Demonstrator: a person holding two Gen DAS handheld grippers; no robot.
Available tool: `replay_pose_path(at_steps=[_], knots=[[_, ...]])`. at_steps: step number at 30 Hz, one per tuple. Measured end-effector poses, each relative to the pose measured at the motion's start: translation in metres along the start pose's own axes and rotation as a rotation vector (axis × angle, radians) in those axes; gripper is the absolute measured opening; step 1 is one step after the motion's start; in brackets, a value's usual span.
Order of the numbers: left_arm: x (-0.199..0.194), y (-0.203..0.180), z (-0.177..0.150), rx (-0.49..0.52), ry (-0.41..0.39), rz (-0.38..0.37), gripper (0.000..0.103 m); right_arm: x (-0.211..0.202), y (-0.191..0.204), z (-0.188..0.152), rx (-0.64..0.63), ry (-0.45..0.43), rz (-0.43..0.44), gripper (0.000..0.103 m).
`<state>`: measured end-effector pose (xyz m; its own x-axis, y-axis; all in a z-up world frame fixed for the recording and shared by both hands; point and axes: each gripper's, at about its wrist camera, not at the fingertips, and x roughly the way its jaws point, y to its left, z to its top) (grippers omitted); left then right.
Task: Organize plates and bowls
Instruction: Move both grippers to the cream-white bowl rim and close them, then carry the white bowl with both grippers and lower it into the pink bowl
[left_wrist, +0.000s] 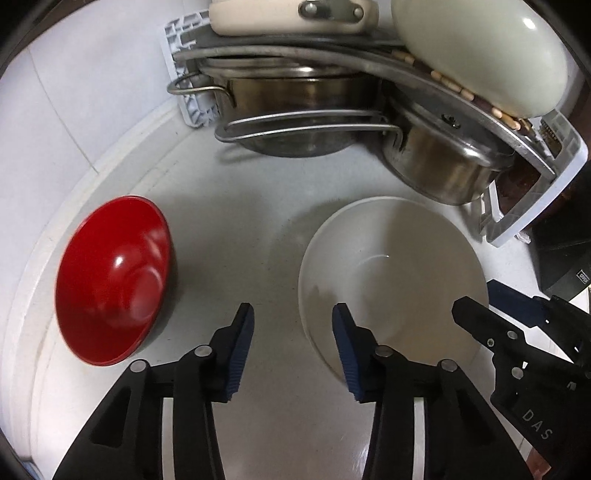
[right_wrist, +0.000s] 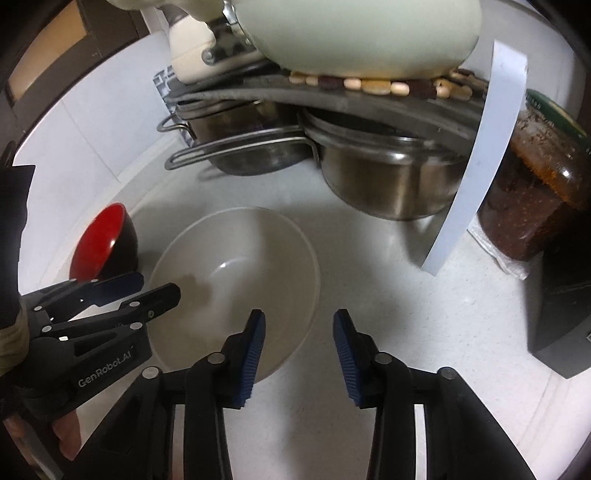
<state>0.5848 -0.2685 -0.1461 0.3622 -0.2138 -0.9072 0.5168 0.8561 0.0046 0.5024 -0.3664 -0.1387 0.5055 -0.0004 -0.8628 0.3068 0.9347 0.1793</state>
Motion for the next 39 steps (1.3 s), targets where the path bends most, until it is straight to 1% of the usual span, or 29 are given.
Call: replay_pose_path(at_steps=[1, 3, 4, 5, 7, 9, 10, 15, 17, 21, 31, 39], knots=[[0.003, 0.000, 0.000, 0.001, 0.004, -0.001, 0.041, 0.001, -0.001, 0.000, 0.000, 0.003, 0.002, 0.034], [0.007, -0.001, 0.001, 0.005, 0.010, -0.001, 0.035, 0.005, 0.000, 0.000, -0.004, 0.011, -0.002, 0.032], [0.009, -0.002, 0.001, 0.010, 0.016, -0.003, 0.033, 0.006, 0.000, 0.000, -0.006, 0.015, 0.001, 0.027], [0.011, -0.002, 0.002, 0.013, 0.021, -0.004, 0.029, 0.008, 0.000, 0.000, -0.008, 0.020, 0.002, 0.023], [0.013, -0.003, 0.003, 0.019, 0.027, -0.015, 0.024, 0.008, 0.001, 0.000, -0.010, 0.017, 0.005, 0.021], [0.014, -0.005, 0.003, 0.021, 0.030, -0.026, 0.015, 0.008, 0.002, 0.001, -0.010, 0.013, 0.002, 0.020], [0.015, -0.006, 0.004, 0.020, 0.029, -0.029, 0.012, 0.008, 0.002, 0.001, -0.006, 0.012, 0.000, 0.019], [0.007, -0.007, 0.004, 0.013, 0.013, -0.025, 0.012, 0.008, 0.000, 0.000, 0.027, 0.034, 0.016, 0.017], [0.002, -0.008, 0.002, 0.016, 0.019, -0.009, 0.012, 0.004, 0.001, -0.001, 0.033, 0.038, 0.029, 0.017], [-0.014, -0.010, -0.002, 0.031, 0.005, 0.020, 0.012, -0.012, 0.007, -0.004, 0.017, 0.026, 0.038, 0.017], [-0.067, -0.006, -0.022, -0.032, -0.038, -0.014, 0.012, -0.059, 0.016, -0.014, -0.025, -0.014, 0.050, 0.017], [-0.113, -0.004, -0.054, -0.063, -0.088, -0.011, 0.012, -0.096, 0.027, -0.034, -0.075, -0.043, 0.072, 0.017]])
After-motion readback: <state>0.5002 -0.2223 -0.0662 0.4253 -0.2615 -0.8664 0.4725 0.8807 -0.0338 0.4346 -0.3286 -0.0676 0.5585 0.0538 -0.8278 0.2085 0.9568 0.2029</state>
